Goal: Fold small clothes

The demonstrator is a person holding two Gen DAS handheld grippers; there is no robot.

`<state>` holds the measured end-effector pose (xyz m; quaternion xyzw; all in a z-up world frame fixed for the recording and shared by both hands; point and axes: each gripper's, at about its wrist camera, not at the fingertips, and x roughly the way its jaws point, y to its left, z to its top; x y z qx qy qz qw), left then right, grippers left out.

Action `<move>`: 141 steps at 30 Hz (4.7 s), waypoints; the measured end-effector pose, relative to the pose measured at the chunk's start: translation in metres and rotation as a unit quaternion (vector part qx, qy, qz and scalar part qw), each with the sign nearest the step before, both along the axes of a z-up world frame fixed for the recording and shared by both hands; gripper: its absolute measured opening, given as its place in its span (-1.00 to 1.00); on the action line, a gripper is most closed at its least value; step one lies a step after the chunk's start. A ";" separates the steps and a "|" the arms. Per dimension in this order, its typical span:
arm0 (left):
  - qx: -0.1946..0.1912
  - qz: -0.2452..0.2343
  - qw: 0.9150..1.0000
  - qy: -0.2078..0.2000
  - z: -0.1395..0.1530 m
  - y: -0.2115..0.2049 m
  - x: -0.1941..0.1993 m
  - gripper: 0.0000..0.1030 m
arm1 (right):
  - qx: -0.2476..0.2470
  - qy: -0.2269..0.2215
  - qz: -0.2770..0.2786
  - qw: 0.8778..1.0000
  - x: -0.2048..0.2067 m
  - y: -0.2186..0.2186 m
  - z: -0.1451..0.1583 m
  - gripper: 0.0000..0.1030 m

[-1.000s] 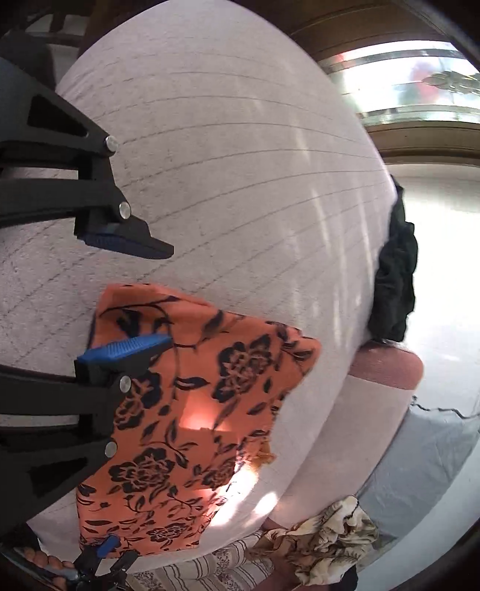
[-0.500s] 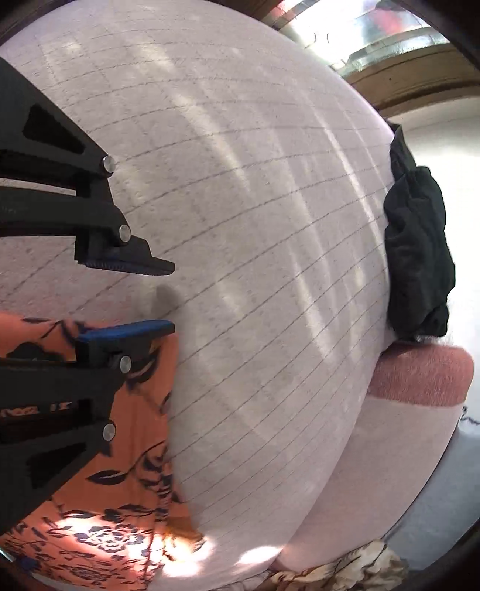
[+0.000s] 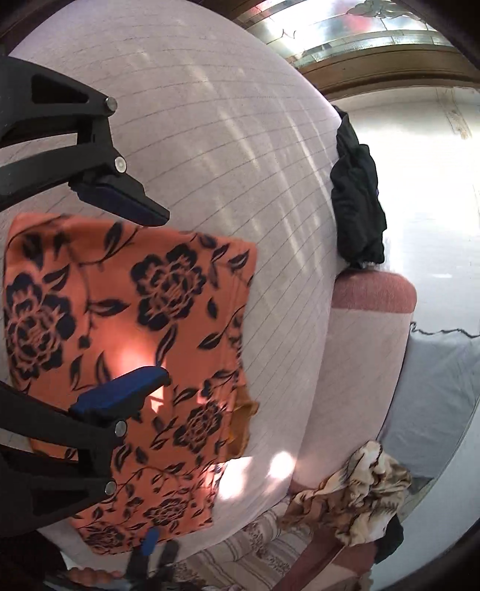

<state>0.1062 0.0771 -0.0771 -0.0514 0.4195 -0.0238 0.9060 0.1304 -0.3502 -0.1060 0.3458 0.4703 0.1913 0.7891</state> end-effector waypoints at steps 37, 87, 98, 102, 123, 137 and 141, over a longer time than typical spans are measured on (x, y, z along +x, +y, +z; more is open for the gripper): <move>0.004 0.051 0.998 0.038 -0.004 -0.005 -0.060 0.53 | -0.005 0.044 -0.108 0.993 -0.052 0.001 -0.024 0.52; 0.053 0.002 0.999 0.014 -0.033 -0.080 -0.037 0.53 | 0.060 0.024 -0.241 0.968 -0.111 -0.041 -0.040 0.23; 0.065 -0.018 0.998 0.002 -0.033 -0.102 -0.031 0.53 | 0.047 0.016 -0.241 0.969 -0.109 -0.041 -0.033 0.22; 0.076 -0.020 0.997 0.018 -0.039 -0.112 -0.020 0.53 | 0.025 0.015 -0.233 0.972 -0.107 -0.037 -0.030 0.22; 0.067 -0.019 0.997 0.040 -0.041 -0.116 -0.010 0.53 | 0.010 0.036 -0.236 0.971 -0.101 -0.036 -0.036 0.22; 0.051 -0.015 0.998 0.017 -0.031 -0.114 -0.012 0.53 | 0.012 0.034 -0.239 0.970 -0.100 -0.040 -0.034 0.22; 0.085 -0.032 0.994 0.056 -0.063 -0.124 -0.003 0.61 | 0.006 0.040 -0.242 0.969 -0.098 -0.042 -0.037 0.22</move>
